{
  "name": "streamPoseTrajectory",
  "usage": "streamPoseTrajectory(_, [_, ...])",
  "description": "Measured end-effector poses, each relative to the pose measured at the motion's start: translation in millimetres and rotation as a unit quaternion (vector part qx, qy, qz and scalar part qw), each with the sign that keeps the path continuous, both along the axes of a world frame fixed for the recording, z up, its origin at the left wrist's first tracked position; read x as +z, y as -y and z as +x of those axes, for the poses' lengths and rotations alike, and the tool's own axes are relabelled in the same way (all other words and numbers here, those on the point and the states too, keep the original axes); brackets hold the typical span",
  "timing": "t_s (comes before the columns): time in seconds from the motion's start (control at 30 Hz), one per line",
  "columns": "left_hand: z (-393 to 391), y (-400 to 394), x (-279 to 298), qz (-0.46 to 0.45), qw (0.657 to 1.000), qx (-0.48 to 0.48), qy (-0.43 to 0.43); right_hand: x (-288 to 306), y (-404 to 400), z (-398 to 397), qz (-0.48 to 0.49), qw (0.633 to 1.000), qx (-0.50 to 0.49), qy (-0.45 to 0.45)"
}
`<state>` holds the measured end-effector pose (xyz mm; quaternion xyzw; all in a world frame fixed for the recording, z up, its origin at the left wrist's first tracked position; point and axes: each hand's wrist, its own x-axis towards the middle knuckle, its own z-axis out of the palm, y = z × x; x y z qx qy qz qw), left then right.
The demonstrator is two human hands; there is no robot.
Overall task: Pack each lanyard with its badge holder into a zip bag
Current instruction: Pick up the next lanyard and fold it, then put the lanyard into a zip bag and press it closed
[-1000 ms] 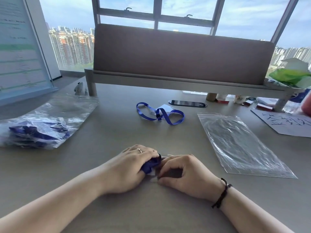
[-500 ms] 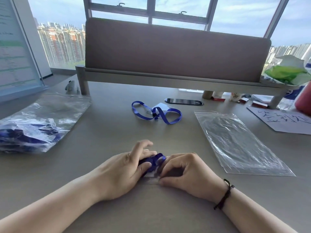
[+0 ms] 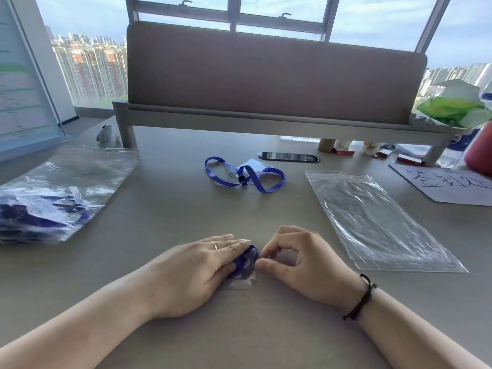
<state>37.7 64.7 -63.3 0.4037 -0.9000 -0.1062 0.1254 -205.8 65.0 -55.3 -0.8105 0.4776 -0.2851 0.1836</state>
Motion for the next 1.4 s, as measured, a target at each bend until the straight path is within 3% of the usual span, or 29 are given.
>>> streamPoseTrajectory(0.1, [0.7,-3.3,4.7,0.023,1.000,0.020,0.001,1.4,8.0,-10.2,-0.047,0.997,-0.068,0.008])
streamPoseTrajectory(0.2, [7.6,-4.3,8.5,0.044,0.996,0.054,-0.062,5.3,22.9,-28.8,-0.085,0.979,-0.181,-0.024])
streamPoseTrajectory(0.27, [9.8,-3.6,12.4,0.042,0.989,0.073,-0.125,8.8,29.6,-45.5,-0.069,0.964,-0.249,-0.066])
streamPoseTrajectory(0.37, [-1.4,1.2,23.7,0.042,0.983,0.099,-0.146,10.5,34.9,-67.2,-0.030,0.943,-0.316,-0.100])
streamPoseTrajectory(0.67, [-137.2,52.6,59.0,0.075,0.994,0.049,-0.056,6.2,41.3,-90.5,0.010,0.910,-0.400,-0.107])
streamPoseTrajectory(0.93, [-201.2,96.0,32.8,0.108,0.978,0.128,-0.122,3.2,48.6,-95.1,-0.014,0.908,-0.414,-0.066])
streamPoseTrajectory(1.1, [-205.6,107.7,41.0,0.209,0.921,0.194,-0.266,8.7,50.8,-91.3,-0.068,0.914,-0.400,-0.015])
streamPoseTrajectory(1.27, [-201.9,110.8,55.9,0.348,0.788,0.271,-0.430,14.0,43.6,-73.8,-0.061,0.962,-0.248,0.096])
streamPoseTrajectory(1.4, [-164.1,130.9,61.4,0.367,0.727,0.308,-0.492,16.6,38.4,-66.1,-0.013,0.983,-0.149,0.108])
